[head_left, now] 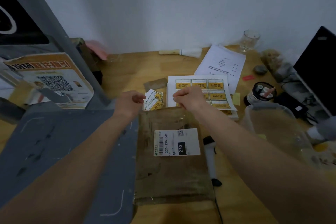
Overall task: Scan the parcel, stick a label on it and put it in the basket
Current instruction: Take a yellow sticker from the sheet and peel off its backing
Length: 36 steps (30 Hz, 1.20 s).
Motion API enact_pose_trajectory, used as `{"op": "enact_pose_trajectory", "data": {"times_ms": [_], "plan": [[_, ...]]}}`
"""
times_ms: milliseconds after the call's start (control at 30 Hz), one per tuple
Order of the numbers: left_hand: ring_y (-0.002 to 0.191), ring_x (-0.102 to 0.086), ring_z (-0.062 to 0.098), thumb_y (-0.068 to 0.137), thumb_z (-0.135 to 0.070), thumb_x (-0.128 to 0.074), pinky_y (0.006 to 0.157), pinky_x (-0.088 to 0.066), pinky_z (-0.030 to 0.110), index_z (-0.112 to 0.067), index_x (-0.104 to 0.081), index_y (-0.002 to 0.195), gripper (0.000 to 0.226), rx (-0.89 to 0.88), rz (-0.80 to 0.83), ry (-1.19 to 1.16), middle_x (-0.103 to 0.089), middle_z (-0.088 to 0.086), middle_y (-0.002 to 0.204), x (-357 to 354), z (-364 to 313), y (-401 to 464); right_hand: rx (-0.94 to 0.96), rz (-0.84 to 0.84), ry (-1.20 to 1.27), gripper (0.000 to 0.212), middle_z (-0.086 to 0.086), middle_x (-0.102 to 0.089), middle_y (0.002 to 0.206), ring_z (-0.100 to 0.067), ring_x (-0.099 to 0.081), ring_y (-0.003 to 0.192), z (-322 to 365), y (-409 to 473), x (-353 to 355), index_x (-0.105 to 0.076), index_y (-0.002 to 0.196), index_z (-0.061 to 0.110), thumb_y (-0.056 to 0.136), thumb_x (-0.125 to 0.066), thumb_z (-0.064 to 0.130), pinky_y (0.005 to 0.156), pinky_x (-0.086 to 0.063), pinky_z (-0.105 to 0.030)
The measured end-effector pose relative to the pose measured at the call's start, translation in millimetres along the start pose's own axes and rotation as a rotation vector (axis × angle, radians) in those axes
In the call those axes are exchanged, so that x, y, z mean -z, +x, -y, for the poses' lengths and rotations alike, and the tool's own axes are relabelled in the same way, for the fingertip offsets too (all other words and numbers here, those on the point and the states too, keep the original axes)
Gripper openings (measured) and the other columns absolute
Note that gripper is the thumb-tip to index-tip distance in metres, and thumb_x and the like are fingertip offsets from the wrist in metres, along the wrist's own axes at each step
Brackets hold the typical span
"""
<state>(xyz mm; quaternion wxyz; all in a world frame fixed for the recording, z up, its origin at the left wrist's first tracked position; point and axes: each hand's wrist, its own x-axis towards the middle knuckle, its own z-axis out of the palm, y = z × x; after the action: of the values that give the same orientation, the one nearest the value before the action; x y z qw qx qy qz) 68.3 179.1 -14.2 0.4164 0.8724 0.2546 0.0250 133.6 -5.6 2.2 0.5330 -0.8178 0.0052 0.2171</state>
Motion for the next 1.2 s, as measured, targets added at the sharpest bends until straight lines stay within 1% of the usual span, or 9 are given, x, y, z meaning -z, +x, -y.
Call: {"op": "enact_pose_trajectory", "data": {"times_ms": [133, 233, 433, 600, 733, 800, 900, 1100, 1200], "plan": [[0.08, -0.055, 0.012, 0.078, 0.018, -0.049, 0.058, -0.043, 0.007, -0.009, -0.071, 0.098, 0.041, 0.016, -0.012, 0.03, -0.064, 0.004, 0.089, 10, 18, 27, 0.012, 0.039, -0.082, 0.008, -0.003, -0.06, 0.07, -0.011, -0.051, 0.056, 15, 30, -24, -0.069, 0.087, 0.003, 0.08, -0.069, -0.002, 0.05, -0.041, -0.021], [0.09, -0.06, 0.015, 0.078, 0.015, -0.05, 0.075, -0.048, 0.019, -0.01, -0.07, 0.104, 0.041, 0.089, 0.056, 0.039, -0.067, 0.006, 0.098, 13, 35, 47, -0.049, 0.075, -0.166, 0.02, -0.01, -0.063, 0.085, -0.017, -0.061, 0.066, 17, 63, -45, -0.058, 0.081, 0.011, 0.075, -0.071, -0.003, 0.053, -0.048, -0.022], [0.108, -0.062, 0.025, 0.079, 0.01, -0.061, 0.087, -0.055, 0.044, -0.011, -0.067, 0.111, 0.038, 0.187, 0.225, 0.006, -0.067, 0.011, 0.115, 9, 58, 77, -0.048, 0.236, -0.559, 0.027, -0.011, -0.062, 0.116, -0.026, -0.058, 0.112, 10, 116, -81, -0.067, 0.113, 0.002, 0.086, -0.064, 0.005, 0.093, -0.049, -0.034], [0.108, -0.061, 0.025, 0.085, 0.004, -0.061, 0.084, -0.054, 0.038, -0.01, -0.063, 0.118, 0.036, 0.226, 0.289, -0.007, -0.065, 0.011, 0.117, 0, 73, 94, -0.075, 0.465, -0.921, 0.033, -0.015, -0.06, 0.127, -0.029, -0.057, 0.115, 5, 140, -100, -0.063, 0.122, 0.005, 0.09, -0.056, 0.012, 0.095, -0.047, -0.035], [0.108, -0.062, 0.023, 0.087, -0.001, -0.06, 0.08, -0.051, 0.031, -0.01, -0.062, 0.12, 0.034, 0.242, 0.305, 0.005, -0.066, 0.009, 0.118, -3, 80, 101, -0.063, 0.522, -1.204, 0.021, -0.007, -0.059, 0.099, -0.016, -0.052, 0.075, -3, 156, -117, -0.061, 0.097, 0.011, 0.091, -0.054, 0.03, 0.061, -0.041, -0.025], [0.109, -0.061, 0.023, 0.089, -0.005, -0.06, 0.082, -0.05, 0.03, -0.01, -0.062, 0.12, 0.032, 0.239, 0.308, 0.011, -0.066, 0.008, 0.118, -5, 83, 104, -0.053, 0.531, -1.294, 0.03, -0.011, -0.056, 0.114, -0.023, -0.056, 0.098, -12, 165, -123, -0.052, 0.111, 0.008, 0.09, -0.056, 0.03, 0.076, -0.046, -0.029], [0.109, -0.06, 0.024, 0.088, -0.009, -0.062, 0.087, -0.05, 0.034, -0.009, -0.063, 0.118, 0.03, 0.244, 0.321, -0.019, -0.065, 0.01, 0.12, -9, 87, 107, -0.078, 0.511, -1.372, 0.054, -0.016, -0.031, 0.146, -0.036, -0.036, 0.133, -29, 179, -132, -0.033, 0.136, 0.006, 0.089, -0.052, 0.024, 0.103, -0.04, -0.047], [0.109, -0.061, 0.023, 0.087, -0.014, -0.064, 0.094, -0.051, 0.038, -0.009, -0.064, 0.117, 0.03, 0.239, 0.337, -0.028, -0.066, 0.011, 0.119, -11, 97, 105, -0.13, 0.498, -1.367, 0.059, -0.016, -0.021, 0.152, -0.036, -0.037, 0.134, -34, 180, -134, -0.018, 0.146, 0.009, 0.093, -0.043, 0.017, 0.107, -0.036, -0.045], [0.11, -0.06, 0.024, 0.087, -0.013, -0.063, 0.091, -0.05, 0.033, -0.007, -0.063, 0.119, 0.032, 0.237, 0.347, -0.026, -0.065, 0.012, 0.12, -10, 100, 102, -0.082, 0.49, -1.382, 0.07, -0.021, -0.03, 0.145, -0.04, -0.044, 0.126, -33, 183, -135, -0.025, 0.141, 0.001, 0.085, -0.063, 0.021, 0.101, -0.044, -0.049]]}}
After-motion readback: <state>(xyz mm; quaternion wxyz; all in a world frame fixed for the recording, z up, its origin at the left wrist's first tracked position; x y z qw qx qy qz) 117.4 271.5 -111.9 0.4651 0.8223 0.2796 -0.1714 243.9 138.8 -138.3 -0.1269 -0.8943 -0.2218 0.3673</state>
